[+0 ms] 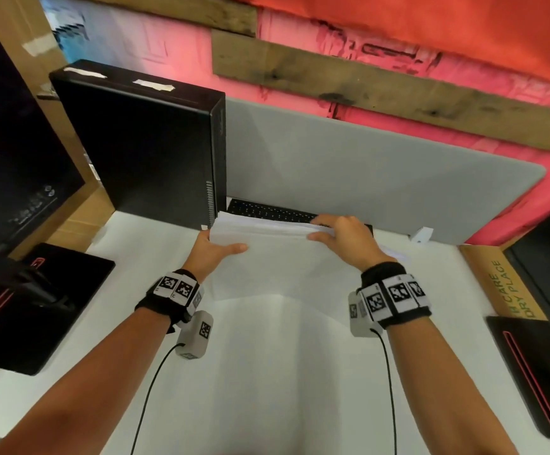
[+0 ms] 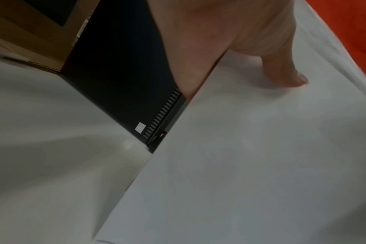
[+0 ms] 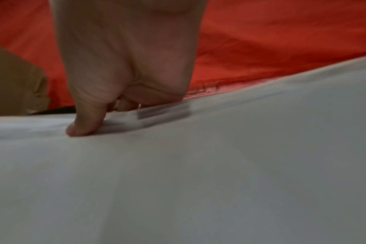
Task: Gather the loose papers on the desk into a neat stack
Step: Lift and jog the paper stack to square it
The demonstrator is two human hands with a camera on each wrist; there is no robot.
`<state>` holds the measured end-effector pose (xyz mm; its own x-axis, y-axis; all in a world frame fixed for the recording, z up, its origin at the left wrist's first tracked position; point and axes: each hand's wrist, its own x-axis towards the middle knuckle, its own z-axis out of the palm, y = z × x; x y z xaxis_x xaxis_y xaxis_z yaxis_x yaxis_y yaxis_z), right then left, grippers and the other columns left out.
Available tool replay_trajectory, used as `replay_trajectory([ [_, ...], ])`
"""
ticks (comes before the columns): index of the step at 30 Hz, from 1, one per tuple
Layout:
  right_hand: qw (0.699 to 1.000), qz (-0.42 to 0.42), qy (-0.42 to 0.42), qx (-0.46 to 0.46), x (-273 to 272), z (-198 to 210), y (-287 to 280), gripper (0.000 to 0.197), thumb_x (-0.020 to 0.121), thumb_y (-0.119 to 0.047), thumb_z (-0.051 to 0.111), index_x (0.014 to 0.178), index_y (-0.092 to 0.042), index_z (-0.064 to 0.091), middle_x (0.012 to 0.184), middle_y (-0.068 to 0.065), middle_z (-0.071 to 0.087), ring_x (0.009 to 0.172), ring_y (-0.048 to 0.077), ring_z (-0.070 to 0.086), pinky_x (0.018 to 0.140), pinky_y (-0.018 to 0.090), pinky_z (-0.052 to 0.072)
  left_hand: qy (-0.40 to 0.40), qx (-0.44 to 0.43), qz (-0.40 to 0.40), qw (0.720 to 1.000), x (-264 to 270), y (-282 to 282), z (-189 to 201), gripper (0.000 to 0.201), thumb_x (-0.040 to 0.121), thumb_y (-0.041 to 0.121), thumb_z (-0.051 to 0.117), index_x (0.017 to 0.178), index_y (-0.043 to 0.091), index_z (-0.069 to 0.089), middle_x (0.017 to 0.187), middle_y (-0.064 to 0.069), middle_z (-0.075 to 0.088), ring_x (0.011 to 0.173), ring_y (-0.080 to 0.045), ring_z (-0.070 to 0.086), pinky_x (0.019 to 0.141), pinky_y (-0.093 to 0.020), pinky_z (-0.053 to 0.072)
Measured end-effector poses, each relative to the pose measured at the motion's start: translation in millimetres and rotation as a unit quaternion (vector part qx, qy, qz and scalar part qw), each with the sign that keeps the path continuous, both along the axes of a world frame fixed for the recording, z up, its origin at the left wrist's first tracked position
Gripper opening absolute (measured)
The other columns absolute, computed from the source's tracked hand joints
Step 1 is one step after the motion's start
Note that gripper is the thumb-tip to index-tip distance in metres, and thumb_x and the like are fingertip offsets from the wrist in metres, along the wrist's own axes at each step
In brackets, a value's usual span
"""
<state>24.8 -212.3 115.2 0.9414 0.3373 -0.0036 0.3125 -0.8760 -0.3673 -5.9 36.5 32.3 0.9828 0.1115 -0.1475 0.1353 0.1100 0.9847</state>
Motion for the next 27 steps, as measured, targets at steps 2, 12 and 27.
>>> replay_trajectory([
  [2,0.999,0.035,-0.006,-0.004,5,-4,18,0.032,0.091,-0.035,0.053,0.115,-0.017,0.063,0.100,0.012,0.070,0.095,0.030,0.062,0.082,0.035,0.047,-0.003,-0.002,-0.001,1.000,1,-1,0,0.030,0.071,0.004,0.074,0.095,0.020,0.065,0.095,0.001,0.069,0.088,-0.010,0.066,0.076,-0.022,0.052],
  [12,0.990,0.092,-0.005,-0.103,7,-9,38,0.047,0.092,-0.055,0.037,0.118,-0.019,0.054,0.098,0.010,0.068,0.092,0.029,0.062,0.077,0.035,0.043,-0.031,-0.005,-0.043,0.999,15,-9,-4,0.031,0.070,-0.004,0.072,0.091,0.017,0.066,0.081,0.008,0.073,0.078,-0.004,0.068,0.076,-0.020,0.054],
  [27,0.985,0.013,0.079,-0.155,22,-5,28,0.041,0.087,-0.029,0.059,0.128,-0.025,0.055,0.115,0.010,0.066,0.113,0.027,0.056,0.093,0.034,0.042,-0.074,-0.003,0.036,0.997,12,-8,-3,0.021,0.076,-0.003,0.067,0.089,0.013,0.069,0.079,0.011,0.074,0.079,-0.007,0.069,0.077,-0.020,0.055],
])
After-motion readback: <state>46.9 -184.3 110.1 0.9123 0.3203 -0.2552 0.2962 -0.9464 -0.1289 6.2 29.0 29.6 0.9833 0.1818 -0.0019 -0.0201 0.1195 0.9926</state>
